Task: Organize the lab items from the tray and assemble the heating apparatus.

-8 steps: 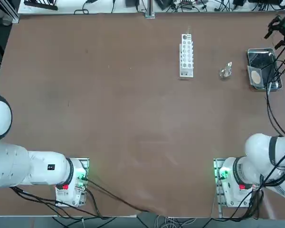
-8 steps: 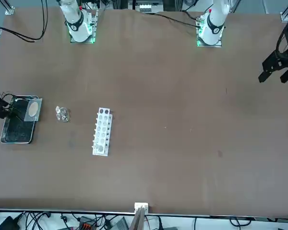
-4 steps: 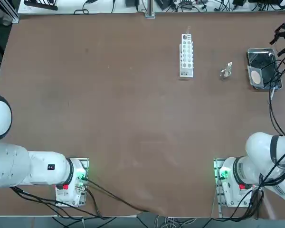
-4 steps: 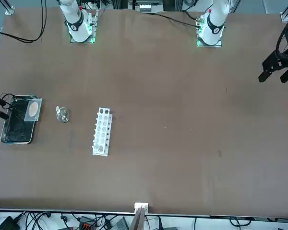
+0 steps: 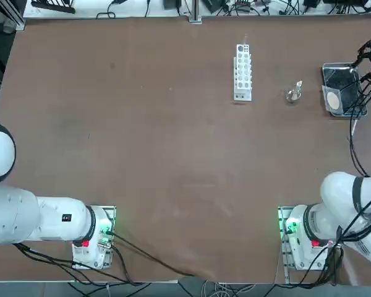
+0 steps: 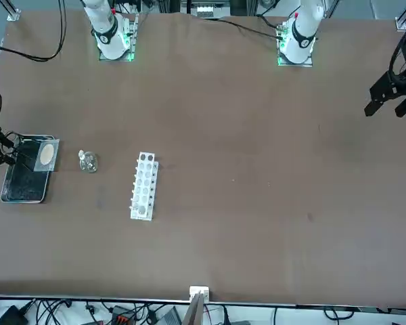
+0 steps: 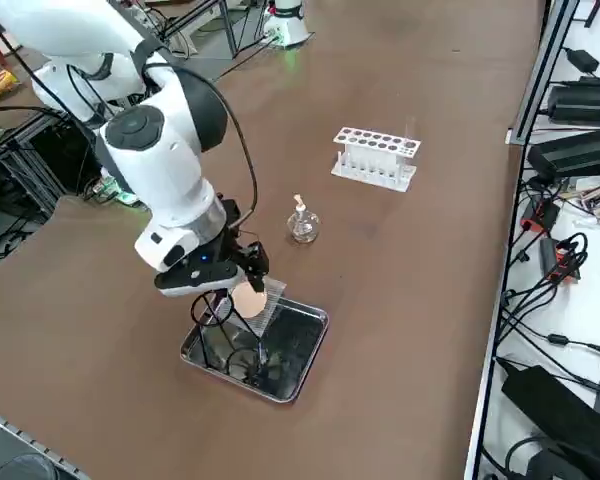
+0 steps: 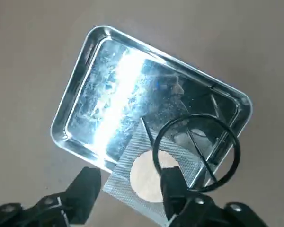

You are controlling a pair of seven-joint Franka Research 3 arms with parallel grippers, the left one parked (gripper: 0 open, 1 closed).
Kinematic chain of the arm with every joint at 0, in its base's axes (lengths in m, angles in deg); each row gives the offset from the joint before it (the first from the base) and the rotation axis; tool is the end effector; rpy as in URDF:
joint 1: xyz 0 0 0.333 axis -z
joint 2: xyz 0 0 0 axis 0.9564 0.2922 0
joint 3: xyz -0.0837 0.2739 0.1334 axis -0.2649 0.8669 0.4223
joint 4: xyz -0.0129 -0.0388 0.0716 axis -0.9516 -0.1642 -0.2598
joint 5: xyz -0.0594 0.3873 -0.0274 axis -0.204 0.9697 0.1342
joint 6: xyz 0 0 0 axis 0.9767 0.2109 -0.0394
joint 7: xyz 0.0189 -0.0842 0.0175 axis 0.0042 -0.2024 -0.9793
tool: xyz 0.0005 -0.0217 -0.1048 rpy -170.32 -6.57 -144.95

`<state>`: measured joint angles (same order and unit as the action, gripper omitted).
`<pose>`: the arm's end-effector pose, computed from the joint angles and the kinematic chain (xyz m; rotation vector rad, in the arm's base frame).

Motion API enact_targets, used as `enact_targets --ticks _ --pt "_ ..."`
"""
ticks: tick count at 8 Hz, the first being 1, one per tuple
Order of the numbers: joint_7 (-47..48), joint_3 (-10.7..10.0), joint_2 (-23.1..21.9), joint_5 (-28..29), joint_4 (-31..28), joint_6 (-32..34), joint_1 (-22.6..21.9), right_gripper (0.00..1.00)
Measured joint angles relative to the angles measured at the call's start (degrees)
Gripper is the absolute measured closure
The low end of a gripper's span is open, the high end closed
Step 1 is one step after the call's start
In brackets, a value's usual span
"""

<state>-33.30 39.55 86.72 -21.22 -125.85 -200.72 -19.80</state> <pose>0.5360 -0.3329 0.3255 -2.5970 1.5938 -0.0518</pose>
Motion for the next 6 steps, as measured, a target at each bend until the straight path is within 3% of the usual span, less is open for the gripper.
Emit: enact_targets --ticks 6 --pt "-5.4 0.0 0.6 0.0 -2.3 -3.3 3.0 0.32"
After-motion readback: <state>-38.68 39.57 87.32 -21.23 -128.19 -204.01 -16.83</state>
